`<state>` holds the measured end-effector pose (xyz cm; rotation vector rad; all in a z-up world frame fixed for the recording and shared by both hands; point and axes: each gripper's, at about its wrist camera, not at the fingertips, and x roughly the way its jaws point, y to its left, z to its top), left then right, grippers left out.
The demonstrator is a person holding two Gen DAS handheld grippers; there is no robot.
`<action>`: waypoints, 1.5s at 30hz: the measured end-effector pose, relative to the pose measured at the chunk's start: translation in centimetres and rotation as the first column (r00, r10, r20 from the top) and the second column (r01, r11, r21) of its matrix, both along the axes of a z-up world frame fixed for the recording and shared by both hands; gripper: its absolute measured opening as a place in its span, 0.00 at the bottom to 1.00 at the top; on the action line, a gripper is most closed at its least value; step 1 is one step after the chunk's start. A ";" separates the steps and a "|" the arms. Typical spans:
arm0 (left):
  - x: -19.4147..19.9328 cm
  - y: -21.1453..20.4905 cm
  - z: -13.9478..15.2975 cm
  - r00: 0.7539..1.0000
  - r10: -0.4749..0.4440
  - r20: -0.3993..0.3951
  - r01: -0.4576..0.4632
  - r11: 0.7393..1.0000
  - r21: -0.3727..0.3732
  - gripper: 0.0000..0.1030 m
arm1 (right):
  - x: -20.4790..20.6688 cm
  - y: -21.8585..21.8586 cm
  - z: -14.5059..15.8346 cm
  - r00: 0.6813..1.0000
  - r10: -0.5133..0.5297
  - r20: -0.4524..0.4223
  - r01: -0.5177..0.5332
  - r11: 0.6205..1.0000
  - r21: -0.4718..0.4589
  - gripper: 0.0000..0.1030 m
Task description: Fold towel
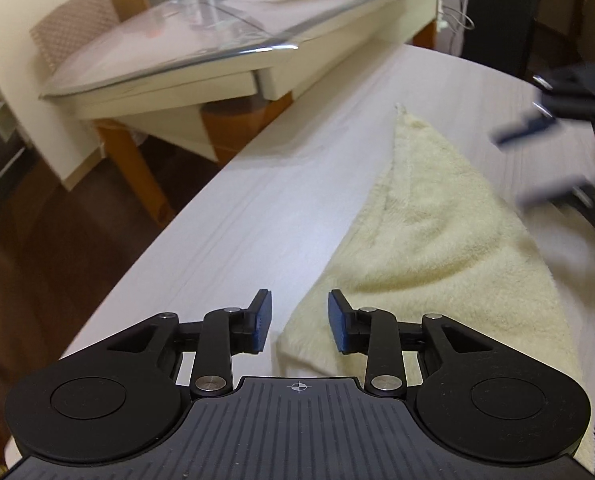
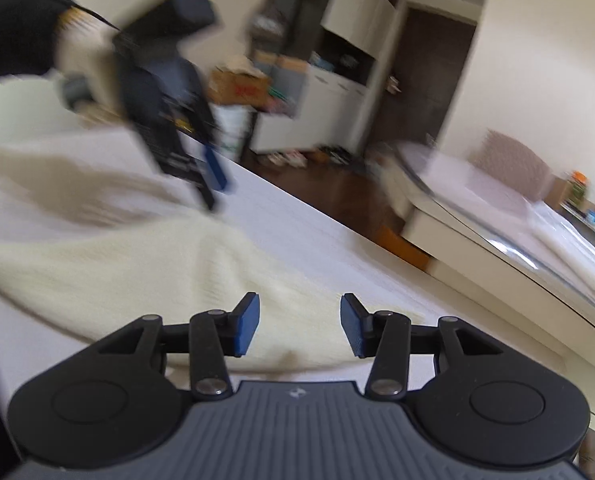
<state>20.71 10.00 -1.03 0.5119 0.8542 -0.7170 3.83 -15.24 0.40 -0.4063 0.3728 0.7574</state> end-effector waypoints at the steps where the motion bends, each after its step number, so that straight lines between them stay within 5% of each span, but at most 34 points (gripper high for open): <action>1: -0.3 0.3 0.1 1.000 0.014 0.005 -0.014 1.000 -0.004 0.36 | -1.5 0.8 0.1 0.999 0.045 0.017 -0.045 0.999 0.005 0.47; 6: -2.6 1.2 0.7 0.996 0.084 0.043 -0.084 0.996 -0.009 0.41 | -8.4 4.9 0.0 0.965 0.240 0.108 -0.238 0.971 -0.026 0.47; 9: -4.0 1.3 0.9 0.993 0.101 0.054 -0.101 0.995 -0.006 0.44 | -11.9 8.0 -1.0 0.924 0.335 0.183 -0.314 0.940 -0.135 0.48; 17: -6.7 1.9 1.3 0.992 0.102 0.072 -0.101 0.995 -0.026 0.51 | -14.1 12.7 -4.2 0.856 0.443 0.265 -0.324 0.860 -0.394 0.42; 20: -7.0 2.6 1.4 0.991 0.111 0.079 -0.109 0.994 -0.031 0.54 | -13.5 13.0 -5.1 0.852 0.453 0.263 -0.311 0.841 -0.442 0.27; 24: -7.0 3.5 1.3 0.989 0.125 0.075 -0.122 0.991 -0.053 0.54 | -13.1 12.0 -4.9 0.858 0.444 0.257 -0.330 0.861 -0.387 0.09; 30: -7.0 2.6 -0.6 0.993 0.090 0.070 -0.091 0.996 0.002 0.54 | -13.3 10.5 -2.3 0.870 0.448 0.207 -0.399 0.886 -0.238 0.09; 37: -5.4 2.3 -1.9 0.989 0.120 0.092 -0.121 0.993 0.013 0.56 | -11.6 9.6 -1.2 0.882 0.435 0.180 -0.409 0.897 -0.166 0.09; 45: -4.6 2.3 -2.0 0.993 0.087 0.082 -0.091 0.995 0.043 0.62 | -5.7 4.6 4.0 0.944 0.271 0.187 -0.292 0.952 0.089 0.08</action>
